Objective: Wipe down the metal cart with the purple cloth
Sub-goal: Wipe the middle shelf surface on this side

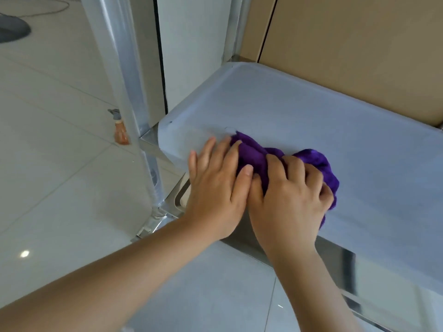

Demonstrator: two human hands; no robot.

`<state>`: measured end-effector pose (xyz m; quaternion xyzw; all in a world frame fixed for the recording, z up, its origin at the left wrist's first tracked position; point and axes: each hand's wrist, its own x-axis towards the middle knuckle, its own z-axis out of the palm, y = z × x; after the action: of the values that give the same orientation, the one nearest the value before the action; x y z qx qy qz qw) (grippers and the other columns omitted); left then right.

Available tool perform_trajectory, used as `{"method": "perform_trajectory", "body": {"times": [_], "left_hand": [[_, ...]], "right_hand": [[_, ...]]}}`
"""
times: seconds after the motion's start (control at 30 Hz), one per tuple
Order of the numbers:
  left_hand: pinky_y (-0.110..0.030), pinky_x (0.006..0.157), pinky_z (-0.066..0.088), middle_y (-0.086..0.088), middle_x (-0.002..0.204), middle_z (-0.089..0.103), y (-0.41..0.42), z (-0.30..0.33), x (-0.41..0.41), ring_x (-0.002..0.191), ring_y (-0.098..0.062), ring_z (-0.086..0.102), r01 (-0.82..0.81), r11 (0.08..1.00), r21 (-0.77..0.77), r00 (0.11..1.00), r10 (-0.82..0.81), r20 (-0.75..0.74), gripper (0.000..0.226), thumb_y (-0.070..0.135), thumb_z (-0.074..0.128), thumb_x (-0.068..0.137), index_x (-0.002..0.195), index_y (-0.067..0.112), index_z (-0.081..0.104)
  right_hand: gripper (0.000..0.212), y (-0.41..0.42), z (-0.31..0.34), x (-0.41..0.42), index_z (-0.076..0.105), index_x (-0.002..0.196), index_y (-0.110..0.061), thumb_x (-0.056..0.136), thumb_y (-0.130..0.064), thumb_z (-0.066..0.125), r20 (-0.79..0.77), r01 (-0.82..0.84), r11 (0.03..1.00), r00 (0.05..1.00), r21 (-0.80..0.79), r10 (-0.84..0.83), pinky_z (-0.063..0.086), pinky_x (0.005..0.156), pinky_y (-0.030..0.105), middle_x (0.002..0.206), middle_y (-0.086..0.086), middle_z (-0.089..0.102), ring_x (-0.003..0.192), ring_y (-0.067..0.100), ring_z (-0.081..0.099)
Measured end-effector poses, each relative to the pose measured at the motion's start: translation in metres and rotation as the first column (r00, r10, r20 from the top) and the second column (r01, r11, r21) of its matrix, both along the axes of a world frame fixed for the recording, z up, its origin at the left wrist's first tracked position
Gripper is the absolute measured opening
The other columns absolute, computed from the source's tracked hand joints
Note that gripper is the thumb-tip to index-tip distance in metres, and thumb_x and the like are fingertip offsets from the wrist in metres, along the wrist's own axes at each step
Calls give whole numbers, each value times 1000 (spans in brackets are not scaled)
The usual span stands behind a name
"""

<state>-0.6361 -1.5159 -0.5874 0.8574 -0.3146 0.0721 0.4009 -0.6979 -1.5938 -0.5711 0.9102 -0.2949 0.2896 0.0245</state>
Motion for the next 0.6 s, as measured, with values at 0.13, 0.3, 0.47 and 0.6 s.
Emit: {"method": "perform_trajectory", "body": {"times": [0.13, 0.3, 0.47, 0.6], "left_hand": [[-39, 116, 1, 2, 131, 51, 23, 0, 5, 131, -16, 35, 230, 926, -300, 942, -289, -169, 54, 40, 25, 87, 130, 15, 44], [-35, 108, 33, -11, 136, 44, 71, -27, 7, 128, -19, 42, 372, 760, -533, 868, -488, -90, 50, 13, 39, 89, 137, 0, 33], [-21, 101, 36, -6, 131, 46, 99, -98, 14, 123, -11, 45, 352, 820, -451, 863, -471, -183, 48, 18, 44, 85, 132, 4, 41], [-2, 92, 29, -2, 130, 48, 101, -152, 19, 113, 1, 43, 305, 911, -279, 820, -400, -409, 52, 25, 47, 84, 133, 9, 43]], "right_hand": [[33, 24, -25, -3, 66, 106, -13, 92, -38, 49, 199, -73, 984, 974, -161, 105, 39, 82, 48, 103, 8, 65, 102, 30, 48], [28, 48, -53, -3, 58, 111, -13, 98, -35, 44, 121, -285, 865, 924, -412, 363, 38, 82, 46, 108, 7, 63, 104, 28, 51], [25, 42, -103, -9, 54, 111, -15, 95, -35, 50, -127, -539, 781, 839, -316, 529, 39, 80, 44, 113, 4, 56, 101, 27, 49], [37, 30, -145, -5, 65, 109, -13, 89, -38, 47, -268, -452, 891, 864, -39, 427, 46, 74, 42, 101, 7, 65, 96, 25, 49]]}}
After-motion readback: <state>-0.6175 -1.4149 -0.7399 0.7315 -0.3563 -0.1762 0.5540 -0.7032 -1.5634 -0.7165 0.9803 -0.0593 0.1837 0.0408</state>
